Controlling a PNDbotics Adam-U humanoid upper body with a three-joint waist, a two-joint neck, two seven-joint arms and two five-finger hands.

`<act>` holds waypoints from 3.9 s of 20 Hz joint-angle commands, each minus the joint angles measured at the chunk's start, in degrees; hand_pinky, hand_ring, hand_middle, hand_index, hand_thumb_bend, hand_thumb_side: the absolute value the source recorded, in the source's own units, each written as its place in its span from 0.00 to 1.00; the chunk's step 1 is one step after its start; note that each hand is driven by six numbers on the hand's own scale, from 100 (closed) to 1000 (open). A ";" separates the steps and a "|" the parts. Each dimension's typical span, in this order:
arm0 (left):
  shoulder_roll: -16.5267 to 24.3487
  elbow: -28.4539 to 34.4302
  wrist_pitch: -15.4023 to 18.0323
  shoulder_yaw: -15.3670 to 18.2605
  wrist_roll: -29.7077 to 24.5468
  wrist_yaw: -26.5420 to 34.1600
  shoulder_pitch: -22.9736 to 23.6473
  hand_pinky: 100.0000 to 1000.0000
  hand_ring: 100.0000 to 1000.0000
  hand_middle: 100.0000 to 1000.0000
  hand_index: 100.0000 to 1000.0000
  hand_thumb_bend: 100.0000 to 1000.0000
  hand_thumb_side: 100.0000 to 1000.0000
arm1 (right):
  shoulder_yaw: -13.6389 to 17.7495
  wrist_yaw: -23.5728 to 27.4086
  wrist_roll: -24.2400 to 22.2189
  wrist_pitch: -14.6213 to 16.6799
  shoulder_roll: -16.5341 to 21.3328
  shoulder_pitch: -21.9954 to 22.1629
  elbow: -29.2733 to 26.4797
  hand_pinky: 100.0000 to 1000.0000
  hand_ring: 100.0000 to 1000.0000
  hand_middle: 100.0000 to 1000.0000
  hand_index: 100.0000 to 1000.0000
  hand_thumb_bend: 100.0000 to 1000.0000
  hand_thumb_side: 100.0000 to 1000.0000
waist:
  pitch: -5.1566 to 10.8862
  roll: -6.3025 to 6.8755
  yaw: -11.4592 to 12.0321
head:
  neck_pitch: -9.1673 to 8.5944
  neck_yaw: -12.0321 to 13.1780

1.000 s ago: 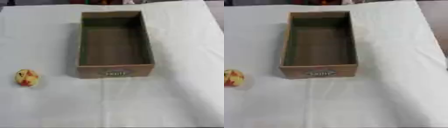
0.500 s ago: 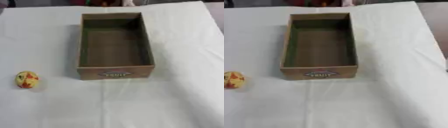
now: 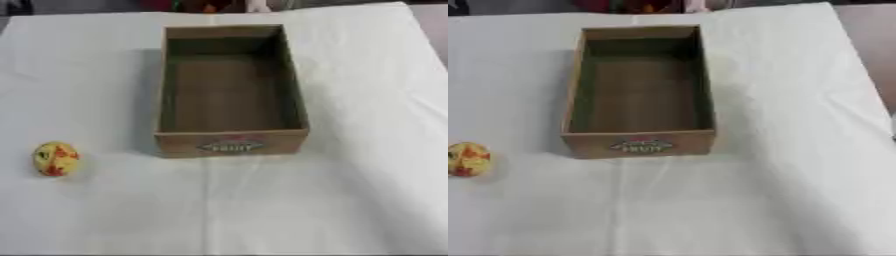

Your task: Pick up objects on the table and place them in the box.

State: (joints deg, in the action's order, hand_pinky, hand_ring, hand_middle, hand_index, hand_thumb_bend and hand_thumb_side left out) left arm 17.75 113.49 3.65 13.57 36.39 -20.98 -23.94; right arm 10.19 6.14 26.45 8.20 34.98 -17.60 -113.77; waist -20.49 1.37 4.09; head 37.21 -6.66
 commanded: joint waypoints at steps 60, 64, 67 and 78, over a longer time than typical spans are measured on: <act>35.12 -6.70 -7.85 -28.80 -86.79 -20.12 -7.56 0.55 0.75 0.73 0.96 0.46 0.49 | -0.99 0.21 -1.76 -0.69 1.78 -0.53 -0.82 0.54 0.47 0.58 0.78 0.00 0.75 | 1.53 0.96 -1.55 | -0.48 1.52; 34.78 -9.32 -6.73 -29.98 -88.06 -20.48 -7.33 0.55 0.75 0.74 0.95 0.51 0.50 | -1.02 0.23 -1.79 -0.72 1.69 -0.57 -0.82 0.54 0.47 0.58 0.78 0.00 0.75 | 1.45 0.93 -1.70 | -0.47 1.69; 34.50 -11.38 -6.05 -30.96 -88.32 -19.81 -7.47 0.55 0.75 0.73 0.94 0.52 0.50 | -1.04 0.25 -1.85 -0.75 1.61 -0.61 -0.82 0.54 0.47 0.58 0.78 0.00 0.75 | 1.41 0.91 -1.80 | -0.52 1.83; 33.16 -16.49 -4.40 -32.64 -86.90 -28.13 -8.54 0.50 0.70 0.67 0.85 0.43 0.53 | -1.04 0.29 -1.87 -0.84 1.32 -0.56 -0.82 0.54 0.46 0.58 0.78 0.00 0.75 | 1.32 0.87 -2.08 | -0.57 2.19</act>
State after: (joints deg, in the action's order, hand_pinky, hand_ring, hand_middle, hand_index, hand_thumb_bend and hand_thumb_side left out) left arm 49.73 97.30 -1.07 -19.31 -50.90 -47.19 -31.85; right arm 8.80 6.37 24.63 7.39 35.08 -17.66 -113.77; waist -20.11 2.34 1.99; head 37.15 -4.64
